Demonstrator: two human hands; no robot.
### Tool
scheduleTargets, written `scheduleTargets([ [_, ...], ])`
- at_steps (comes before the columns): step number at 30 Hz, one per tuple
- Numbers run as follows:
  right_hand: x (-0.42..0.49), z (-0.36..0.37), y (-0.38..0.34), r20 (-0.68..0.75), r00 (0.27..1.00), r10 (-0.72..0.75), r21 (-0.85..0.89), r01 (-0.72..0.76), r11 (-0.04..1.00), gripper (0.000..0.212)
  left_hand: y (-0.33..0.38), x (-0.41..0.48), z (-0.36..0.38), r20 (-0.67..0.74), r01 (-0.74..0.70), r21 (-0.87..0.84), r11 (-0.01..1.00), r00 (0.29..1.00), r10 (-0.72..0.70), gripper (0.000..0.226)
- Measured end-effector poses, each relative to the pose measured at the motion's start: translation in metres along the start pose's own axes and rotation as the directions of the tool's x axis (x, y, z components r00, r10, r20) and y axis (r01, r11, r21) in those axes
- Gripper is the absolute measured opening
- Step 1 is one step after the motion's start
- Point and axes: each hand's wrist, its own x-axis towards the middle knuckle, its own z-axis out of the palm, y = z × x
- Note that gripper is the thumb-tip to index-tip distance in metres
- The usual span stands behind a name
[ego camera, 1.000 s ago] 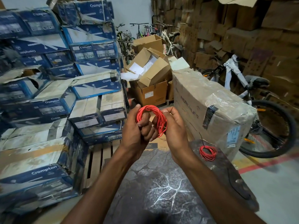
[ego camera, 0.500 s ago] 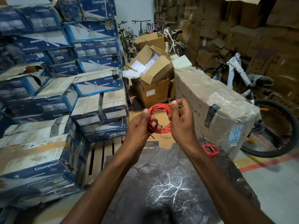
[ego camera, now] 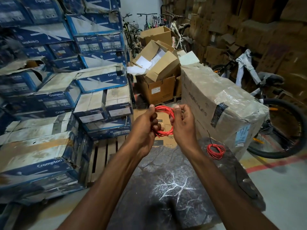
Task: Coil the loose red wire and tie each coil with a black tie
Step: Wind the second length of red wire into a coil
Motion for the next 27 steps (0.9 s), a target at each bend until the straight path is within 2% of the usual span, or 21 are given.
scheduleTargets([
  [3,-0.001,-0.002,0.005,-0.051,0.999,-0.007,0.03,0.008,1.0,0.026,-0.007,0.001,0.007,0.025,-0.023,-0.063,0.998,0.999,0.025,0.038],
  [6,-0.004,-0.006,0.007,-0.108,0.991,-0.076,0.045,0.081,0.996,0.029,-0.015,0.003,0.014,0.025,-0.034,-0.122,0.992,0.999,0.037,0.04],
  [11,-0.011,-0.023,0.019,-0.113,0.945,-0.306,-0.165,0.286,0.944,0.028,-0.03,0.011,0.026,-0.002,-0.013,-0.159,0.987,1.0,0.013,0.041],
  [14,-0.012,-0.037,0.031,-0.086,0.925,-0.37,-0.245,0.341,0.908,0.028,-0.035,0.018,0.031,0.015,0.037,-0.229,0.973,0.999,-0.035,0.041],
  [21,-0.012,-0.065,0.061,-0.039,0.925,-0.377,-0.32,0.346,0.882,0.037,-0.05,0.034,0.047,0.044,0.11,-0.297,0.949,0.994,-0.101,0.041],
  [27,-0.009,-0.091,0.074,0.122,0.966,-0.229,-0.296,0.255,0.92,0.046,-0.07,0.053,0.062,-0.035,0.087,-0.206,0.975,0.995,-0.096,0.04],
])
